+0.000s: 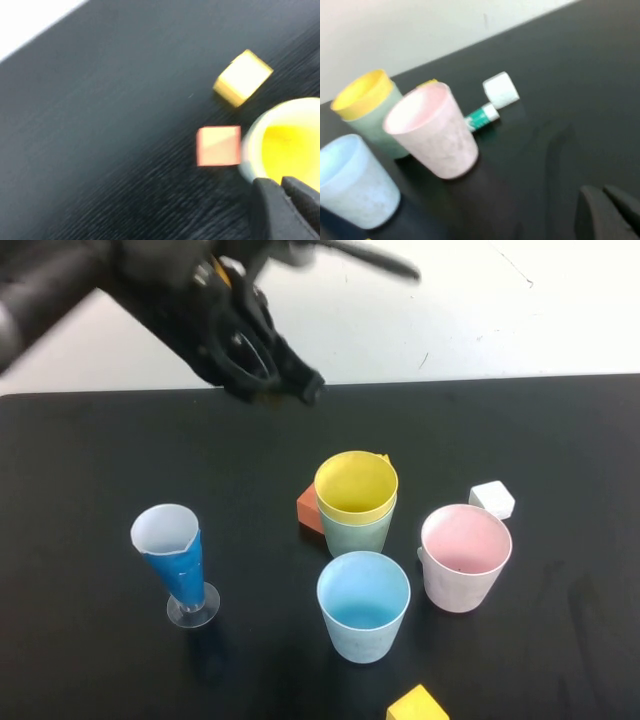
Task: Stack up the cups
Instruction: Pick up the pink cup
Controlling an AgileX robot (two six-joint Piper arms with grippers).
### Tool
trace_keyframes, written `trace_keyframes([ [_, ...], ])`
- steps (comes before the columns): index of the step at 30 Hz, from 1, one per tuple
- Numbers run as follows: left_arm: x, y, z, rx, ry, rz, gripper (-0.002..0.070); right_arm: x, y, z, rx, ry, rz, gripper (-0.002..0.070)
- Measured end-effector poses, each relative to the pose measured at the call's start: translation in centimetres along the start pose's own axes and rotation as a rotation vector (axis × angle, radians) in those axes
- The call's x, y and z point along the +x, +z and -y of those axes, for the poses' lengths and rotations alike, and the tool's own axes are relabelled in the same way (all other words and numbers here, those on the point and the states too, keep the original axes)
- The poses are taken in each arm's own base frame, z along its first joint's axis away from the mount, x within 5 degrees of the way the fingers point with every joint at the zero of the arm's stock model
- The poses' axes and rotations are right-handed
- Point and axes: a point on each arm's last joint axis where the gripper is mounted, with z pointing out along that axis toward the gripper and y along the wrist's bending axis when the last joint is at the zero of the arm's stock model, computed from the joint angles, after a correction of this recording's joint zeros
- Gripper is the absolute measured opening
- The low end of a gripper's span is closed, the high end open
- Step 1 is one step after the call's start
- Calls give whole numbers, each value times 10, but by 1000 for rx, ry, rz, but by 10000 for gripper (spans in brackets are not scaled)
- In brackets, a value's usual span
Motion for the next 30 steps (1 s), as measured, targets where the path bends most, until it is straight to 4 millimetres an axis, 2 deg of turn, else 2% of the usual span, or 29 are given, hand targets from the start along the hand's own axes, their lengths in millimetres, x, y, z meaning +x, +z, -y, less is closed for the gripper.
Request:
trace_keyframes([
  [4,14,-46,10,54,14,110,2,-26,-12,-17,-48,-107,34,-3],
  [8,49,-73,21,117,3,171,2,-56,-12,-35,-74,-277,-57,-3],
  [13,110,-79,30,146,-29,195,2,-102,-1,-59,-164,-486,-235,-3],
  [16,149,-92,34,133,-40,246,2,-130,9,-74,-253,-601,-348,-3],
  [19,184,-102,36,112,-44,327,2,-149,23,-81,-342,-727,-439,-3],
  [25,241,-111,40,81,-53,479,2,-165,55,-91,-507,-839,-606,-3],
  [30,268,-102,41,88,-112,494,2,-165,83,-101,-542,-955,-751,-3],
])
